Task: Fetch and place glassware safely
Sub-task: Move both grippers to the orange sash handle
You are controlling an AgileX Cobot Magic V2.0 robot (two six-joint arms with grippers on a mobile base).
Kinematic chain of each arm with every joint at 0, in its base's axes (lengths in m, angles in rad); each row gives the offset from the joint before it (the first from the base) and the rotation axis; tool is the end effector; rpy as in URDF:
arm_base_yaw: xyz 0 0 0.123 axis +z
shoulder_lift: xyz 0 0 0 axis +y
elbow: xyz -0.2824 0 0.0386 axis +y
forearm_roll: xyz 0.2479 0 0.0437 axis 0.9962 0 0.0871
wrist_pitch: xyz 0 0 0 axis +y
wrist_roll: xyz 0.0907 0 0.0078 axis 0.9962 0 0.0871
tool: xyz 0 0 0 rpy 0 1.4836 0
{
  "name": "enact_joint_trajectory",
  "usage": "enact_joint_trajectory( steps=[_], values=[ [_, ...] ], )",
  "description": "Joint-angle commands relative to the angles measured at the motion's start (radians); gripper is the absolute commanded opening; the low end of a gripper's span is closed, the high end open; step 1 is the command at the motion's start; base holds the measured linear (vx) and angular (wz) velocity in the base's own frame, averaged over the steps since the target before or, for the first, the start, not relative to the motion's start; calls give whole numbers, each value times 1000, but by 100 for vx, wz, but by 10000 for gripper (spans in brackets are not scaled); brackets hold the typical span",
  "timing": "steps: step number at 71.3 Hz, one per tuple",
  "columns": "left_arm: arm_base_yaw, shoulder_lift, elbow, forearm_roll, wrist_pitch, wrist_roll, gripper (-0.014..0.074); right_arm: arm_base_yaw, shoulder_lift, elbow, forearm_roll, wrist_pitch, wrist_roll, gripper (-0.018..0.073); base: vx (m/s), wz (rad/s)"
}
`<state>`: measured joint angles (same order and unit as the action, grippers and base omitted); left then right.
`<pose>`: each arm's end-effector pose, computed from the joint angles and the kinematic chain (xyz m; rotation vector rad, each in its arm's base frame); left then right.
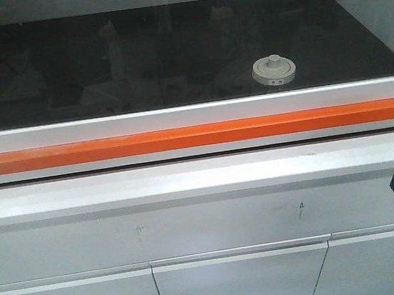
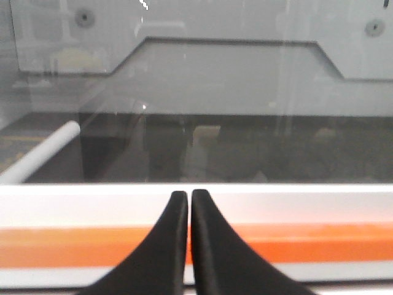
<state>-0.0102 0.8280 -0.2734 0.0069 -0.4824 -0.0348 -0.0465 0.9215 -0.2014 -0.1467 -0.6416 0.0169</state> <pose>0.1622 -0.0019 0.2650 -0.0119 1.5559 -0.0332 0.1661 0.0002 0.2408 -0.1115 1.5635 -0.0473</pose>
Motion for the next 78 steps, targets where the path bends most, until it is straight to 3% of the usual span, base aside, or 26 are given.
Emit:
enact_joint_trajectory(
  steps=[1,29,47,62,78],
  values=[
    [-5,48,-2,-7,-125,-1,-7,-7,56,-19,-5,-141,-5,-1,0,0],
    [-5,270,23,-7,-415,-2,-7,-7,368,-19,-15,-422,-5,-1,0,0],
    [-5,284,23,-7,-447,-2,-7,-7,561,-20,-20,-613,-17,-1,0,0],
    [-5,284,23,-7,-448,-2,-7,-7,668,-23,-20,-688,-88,-1,0,0],
    [-5,284,23,-7,-449,-2,-7,-7,726,-65,-20,-703,-92,-1,0,0]
  ],
)
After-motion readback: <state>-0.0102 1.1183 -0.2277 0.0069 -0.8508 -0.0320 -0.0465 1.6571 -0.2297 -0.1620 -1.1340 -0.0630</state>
